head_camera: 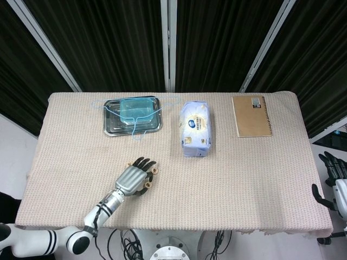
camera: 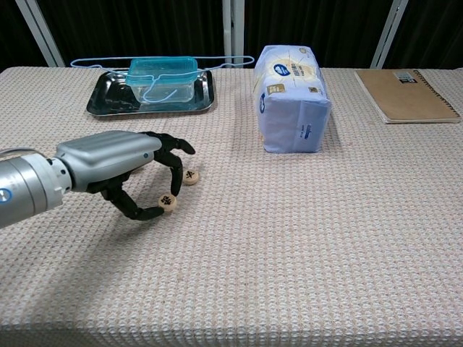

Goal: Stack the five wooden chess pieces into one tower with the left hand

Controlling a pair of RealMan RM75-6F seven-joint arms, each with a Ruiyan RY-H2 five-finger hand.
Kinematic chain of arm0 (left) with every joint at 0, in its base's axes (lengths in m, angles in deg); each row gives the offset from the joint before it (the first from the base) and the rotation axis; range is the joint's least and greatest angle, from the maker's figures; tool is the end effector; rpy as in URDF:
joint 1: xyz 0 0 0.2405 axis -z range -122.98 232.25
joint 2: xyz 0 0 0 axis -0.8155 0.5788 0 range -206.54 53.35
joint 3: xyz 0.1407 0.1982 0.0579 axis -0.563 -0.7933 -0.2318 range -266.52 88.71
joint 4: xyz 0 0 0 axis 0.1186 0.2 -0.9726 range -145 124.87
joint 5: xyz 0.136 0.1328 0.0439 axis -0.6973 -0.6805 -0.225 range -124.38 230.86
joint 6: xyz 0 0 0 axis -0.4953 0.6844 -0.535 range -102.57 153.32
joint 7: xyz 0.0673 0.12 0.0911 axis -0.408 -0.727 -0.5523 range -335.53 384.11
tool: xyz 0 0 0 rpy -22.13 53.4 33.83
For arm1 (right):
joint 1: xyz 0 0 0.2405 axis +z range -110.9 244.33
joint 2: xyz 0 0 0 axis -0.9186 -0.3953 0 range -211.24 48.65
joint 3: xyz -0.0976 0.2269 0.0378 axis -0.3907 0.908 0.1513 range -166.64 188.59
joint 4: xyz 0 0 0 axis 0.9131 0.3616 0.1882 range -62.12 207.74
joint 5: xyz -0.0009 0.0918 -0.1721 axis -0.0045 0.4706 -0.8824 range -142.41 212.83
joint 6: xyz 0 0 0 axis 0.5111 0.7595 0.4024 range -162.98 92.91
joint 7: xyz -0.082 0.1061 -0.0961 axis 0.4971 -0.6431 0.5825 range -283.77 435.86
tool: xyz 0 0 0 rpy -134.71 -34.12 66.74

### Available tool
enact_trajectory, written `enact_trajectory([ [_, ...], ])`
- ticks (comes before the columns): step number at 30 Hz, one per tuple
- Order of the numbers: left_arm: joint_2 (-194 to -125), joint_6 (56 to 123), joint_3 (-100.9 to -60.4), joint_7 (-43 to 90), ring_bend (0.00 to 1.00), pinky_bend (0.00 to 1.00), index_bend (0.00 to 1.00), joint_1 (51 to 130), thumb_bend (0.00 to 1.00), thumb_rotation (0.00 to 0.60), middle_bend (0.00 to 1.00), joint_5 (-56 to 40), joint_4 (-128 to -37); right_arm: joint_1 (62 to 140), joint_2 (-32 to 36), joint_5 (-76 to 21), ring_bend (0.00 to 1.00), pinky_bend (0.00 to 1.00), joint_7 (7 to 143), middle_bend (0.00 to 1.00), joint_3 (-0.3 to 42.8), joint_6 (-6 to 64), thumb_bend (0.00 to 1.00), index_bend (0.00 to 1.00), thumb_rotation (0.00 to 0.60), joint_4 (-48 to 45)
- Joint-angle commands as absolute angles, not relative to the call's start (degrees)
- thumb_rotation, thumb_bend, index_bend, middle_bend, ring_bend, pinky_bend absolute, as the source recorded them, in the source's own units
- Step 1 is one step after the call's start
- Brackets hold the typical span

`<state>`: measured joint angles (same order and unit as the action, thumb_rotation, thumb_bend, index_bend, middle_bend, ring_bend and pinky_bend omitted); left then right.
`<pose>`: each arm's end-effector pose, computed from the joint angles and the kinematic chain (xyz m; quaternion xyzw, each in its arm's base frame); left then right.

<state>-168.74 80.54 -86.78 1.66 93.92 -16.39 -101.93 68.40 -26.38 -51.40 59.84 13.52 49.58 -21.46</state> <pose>-0.1269 0.2817 -0.0558 -0.7980 -0.3790 -0.3449 0.3172 -0.3112 -0.1823 0.2144 0.5530 -0.4486 0.4180 0.5641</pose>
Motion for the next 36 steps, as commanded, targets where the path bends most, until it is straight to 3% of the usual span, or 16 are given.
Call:
enact_trajectory([
  [1, -168.5, 80.5, -86.7, 1.9, 0.0, 0.0, 0.48, 93.9, 0.31, 0.6, 0.07, -16.4, -102.1, 68.4, -26.4, -51.4, 0.0, 0.0, 59.8, 0.0, 13.5, 49.6, 0.41, 0.0, 0.6, -21.4],
  [15, -159.7, 82.3, -82.6, 0.1, 0.0, 0.0, 0.48, 94.2, 0.31, 0.6, 0.07, -12.4, -109.3, 68.3, -26.4, -51.2, 0.0, 0.0, 59.5, 0.0, 13.7, 49.7, 0.41, 0.0, 0.6, -21.4],
  [23, -158.6, 79.7, -79.8, 0.4, 0.0, 0.0, 0.48, 96.2, 0.31, 0.6, 0.07, -5.1, -105.0, 68.6, -26.2, -50.9, 0.0, 0.0, 60.5, 0.0, 13.7, 49.1, 0.41, 0.0, 0.6, -21.6],
  [36, -160.2, 77.2, -82.0, 1.0, 0.0, 0.0, 0.48, 97.1, 0.31, 0.6, 0.07, -3.2, -100.4, 68.7, -26.1, -50.6, 0.0, 0.0, 60.8, 0.0, 13.7, 48.9, 0.41, 0.0, 0.6, -21.7],
])
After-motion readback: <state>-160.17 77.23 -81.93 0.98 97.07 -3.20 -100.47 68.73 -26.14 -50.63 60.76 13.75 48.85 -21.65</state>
